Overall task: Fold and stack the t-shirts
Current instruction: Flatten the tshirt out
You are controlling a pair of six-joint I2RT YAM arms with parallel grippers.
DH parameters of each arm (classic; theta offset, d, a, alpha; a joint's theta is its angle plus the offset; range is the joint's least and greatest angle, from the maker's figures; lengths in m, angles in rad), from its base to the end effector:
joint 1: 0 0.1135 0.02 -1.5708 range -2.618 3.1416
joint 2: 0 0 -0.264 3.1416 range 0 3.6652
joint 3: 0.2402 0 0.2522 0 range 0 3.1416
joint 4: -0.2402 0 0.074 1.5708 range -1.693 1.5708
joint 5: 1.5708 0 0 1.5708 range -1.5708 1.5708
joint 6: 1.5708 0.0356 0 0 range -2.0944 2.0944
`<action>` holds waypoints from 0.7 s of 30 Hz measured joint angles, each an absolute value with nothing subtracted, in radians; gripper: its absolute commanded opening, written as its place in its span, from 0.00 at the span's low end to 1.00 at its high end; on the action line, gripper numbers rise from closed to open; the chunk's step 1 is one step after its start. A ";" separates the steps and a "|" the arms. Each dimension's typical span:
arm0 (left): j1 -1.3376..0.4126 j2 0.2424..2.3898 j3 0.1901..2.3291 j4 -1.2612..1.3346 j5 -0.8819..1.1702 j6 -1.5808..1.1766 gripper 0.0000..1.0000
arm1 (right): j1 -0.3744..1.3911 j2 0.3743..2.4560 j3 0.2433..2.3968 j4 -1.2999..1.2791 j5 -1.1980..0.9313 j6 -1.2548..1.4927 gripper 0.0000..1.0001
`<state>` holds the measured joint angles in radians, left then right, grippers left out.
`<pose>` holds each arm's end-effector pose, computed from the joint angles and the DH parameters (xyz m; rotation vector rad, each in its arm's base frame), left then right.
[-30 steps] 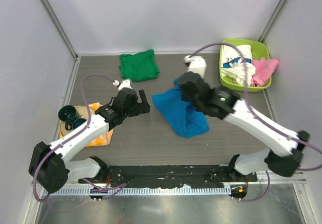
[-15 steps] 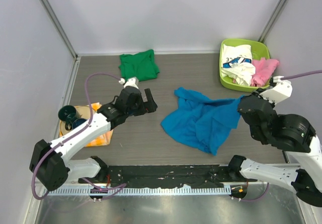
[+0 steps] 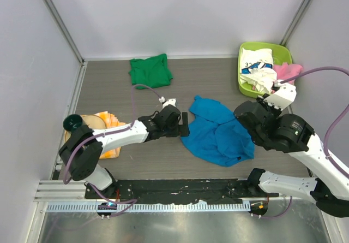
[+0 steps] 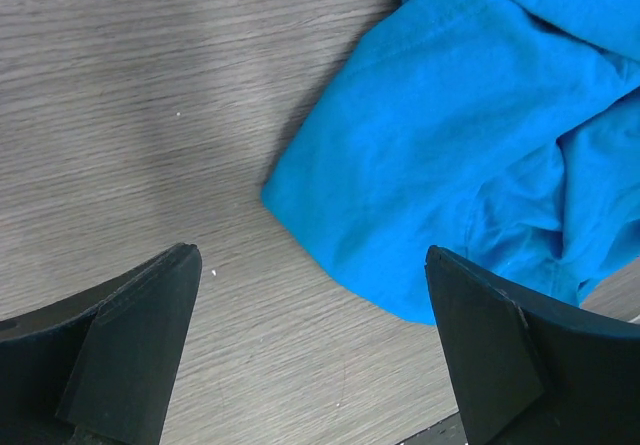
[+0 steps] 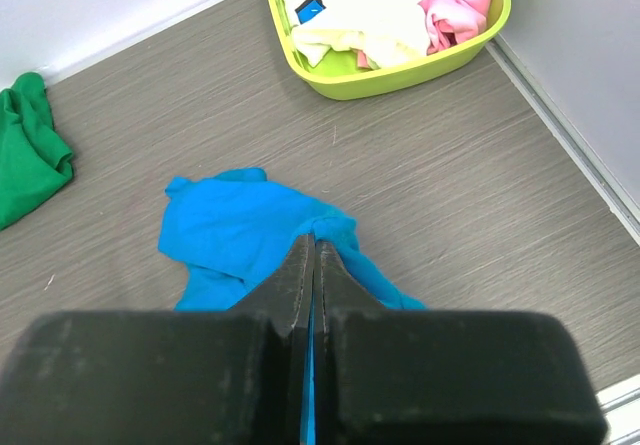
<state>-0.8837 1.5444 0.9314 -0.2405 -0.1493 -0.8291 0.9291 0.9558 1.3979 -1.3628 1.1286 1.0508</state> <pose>0.2069 -0.2438 0.2033 -0.0018 2.5020 -0.5858 0.0961 0.0748 0.4171 0.5141 1.8502 -0.1232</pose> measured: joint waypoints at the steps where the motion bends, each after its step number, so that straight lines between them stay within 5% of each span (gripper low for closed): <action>1: -0.888 1.547 0.931 -0.233 -0.148 -0.831 1.00 | 0.929 0.957 1.395 -1.364 1.129 1.050 0.01; 21: -0.952 1.765 1.005 -0.077 -0.099 -0.835 0.85 | 0.839 1.168 1.238 -1.151 0.986 0.889 0.01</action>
